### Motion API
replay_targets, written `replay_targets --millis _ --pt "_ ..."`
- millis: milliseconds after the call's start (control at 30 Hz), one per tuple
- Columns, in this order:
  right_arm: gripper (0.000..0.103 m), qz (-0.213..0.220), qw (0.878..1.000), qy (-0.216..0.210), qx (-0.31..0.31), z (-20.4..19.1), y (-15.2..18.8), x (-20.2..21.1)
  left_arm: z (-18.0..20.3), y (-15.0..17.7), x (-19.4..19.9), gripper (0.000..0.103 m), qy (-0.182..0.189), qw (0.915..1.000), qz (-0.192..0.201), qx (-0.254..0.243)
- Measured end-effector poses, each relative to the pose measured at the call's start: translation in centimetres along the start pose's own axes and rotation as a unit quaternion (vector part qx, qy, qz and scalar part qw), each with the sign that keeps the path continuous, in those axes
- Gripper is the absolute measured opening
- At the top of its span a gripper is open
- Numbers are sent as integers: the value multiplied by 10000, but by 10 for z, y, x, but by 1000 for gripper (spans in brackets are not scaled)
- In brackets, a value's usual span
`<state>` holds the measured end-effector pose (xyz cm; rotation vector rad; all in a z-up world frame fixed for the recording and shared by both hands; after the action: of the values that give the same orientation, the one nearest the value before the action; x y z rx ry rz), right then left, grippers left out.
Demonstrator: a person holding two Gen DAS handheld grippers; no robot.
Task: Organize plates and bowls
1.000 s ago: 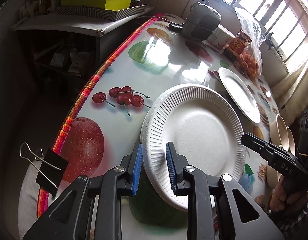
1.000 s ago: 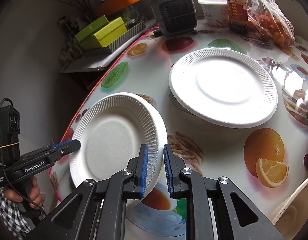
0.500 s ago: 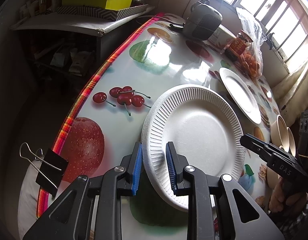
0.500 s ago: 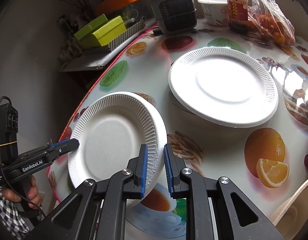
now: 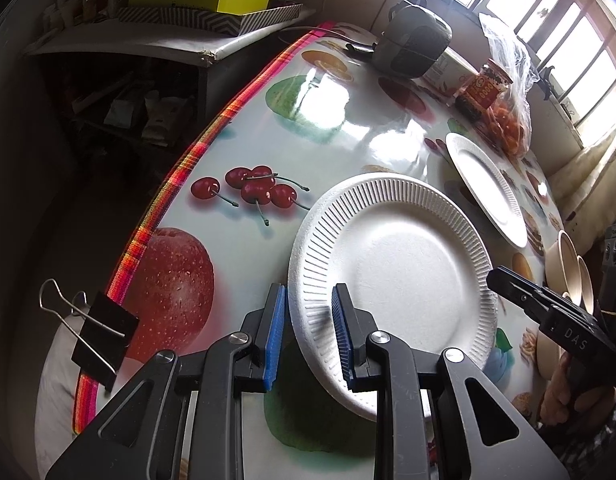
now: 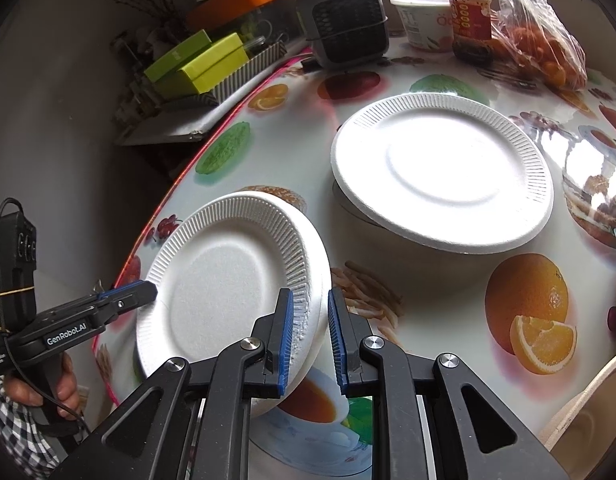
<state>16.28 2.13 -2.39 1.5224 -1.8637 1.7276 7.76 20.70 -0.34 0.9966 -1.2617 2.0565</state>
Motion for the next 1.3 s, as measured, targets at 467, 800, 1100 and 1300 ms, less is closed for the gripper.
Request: replay_targets --millis 467,800,1100,1300 --pt "19 11 10000 2 -8 1 1 1 -2 -1 3 28 -49 10000 53 -14" --pt "30 153 9999 48 1 3 -4 12 7 -9 11 29 -103 9997 153 -148" --pt "37 452 9988 177 -27 12 -16 36 33 -25 18 35 13 9989 291 -366" --pt "37 559 9977 376 -59 28 -26 50 56 -39 14 35 87 9981 307 -523"
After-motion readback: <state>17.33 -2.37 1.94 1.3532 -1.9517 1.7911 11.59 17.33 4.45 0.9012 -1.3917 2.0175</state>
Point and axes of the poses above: each gripper's, at about its wrist camera, not at the fingertips, and x roughly against the way its jaws point, z to its right, y to its underside, the point moved 3 cm from there along -x, roughly the way its jaws point, and after that the axes turned 6 degrees about z, right-handed, at the moved point
